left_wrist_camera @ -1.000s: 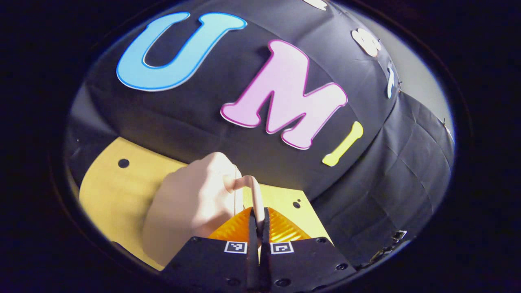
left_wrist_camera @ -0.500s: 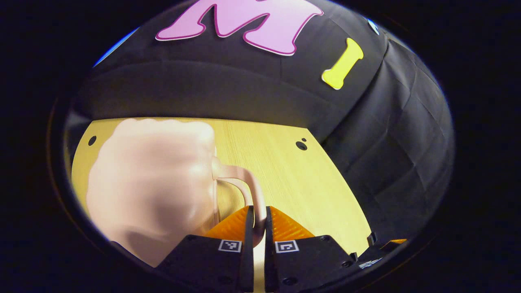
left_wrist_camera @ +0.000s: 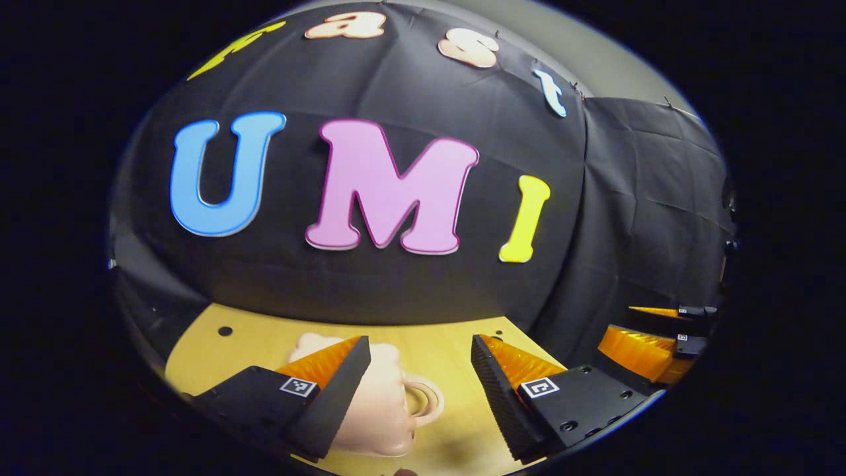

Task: First open the suitcase, pack the skin care products into it, and then close the suitcase.

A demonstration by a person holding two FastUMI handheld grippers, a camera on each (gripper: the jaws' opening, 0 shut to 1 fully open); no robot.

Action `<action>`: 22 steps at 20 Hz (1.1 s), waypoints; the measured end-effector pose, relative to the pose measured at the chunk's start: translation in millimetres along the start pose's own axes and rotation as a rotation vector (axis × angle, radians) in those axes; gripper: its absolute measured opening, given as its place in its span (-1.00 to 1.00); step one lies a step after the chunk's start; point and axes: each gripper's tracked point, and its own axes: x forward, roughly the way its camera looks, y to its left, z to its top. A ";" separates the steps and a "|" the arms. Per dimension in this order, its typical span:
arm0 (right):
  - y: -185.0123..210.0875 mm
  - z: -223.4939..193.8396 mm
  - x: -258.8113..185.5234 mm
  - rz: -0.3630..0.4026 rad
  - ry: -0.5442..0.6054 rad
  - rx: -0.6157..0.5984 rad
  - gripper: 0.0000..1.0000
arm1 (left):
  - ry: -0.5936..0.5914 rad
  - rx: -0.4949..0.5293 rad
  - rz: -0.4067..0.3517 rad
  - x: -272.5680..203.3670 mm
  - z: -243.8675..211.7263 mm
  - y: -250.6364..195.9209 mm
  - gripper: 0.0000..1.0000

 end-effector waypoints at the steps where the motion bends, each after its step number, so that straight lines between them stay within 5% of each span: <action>1: 6.7 16.0 -0.3 0.006 -0.041 -0.008 0.94 | -0.034 0.008 0.026 -14.6 11.9 5.4 0.92; 7: 52.4 50.1 -16.6 0.053 -0.122 0.082 0.94 | -0.183 0.026 0.209 -105.3 33.8 40.5 0.92; 14: 69.3 18.6 -54.2 0.051 -0.178 -0.015 0.94 | -0.219 0.066 0.254 -142.8 20.2 48.1 0.92; 22: 61.0 6.1 -58.1 0.014 -0.127 0.066 0.94 | -0.215 0.103 0.239 -139.9 19.0 52.4 0.83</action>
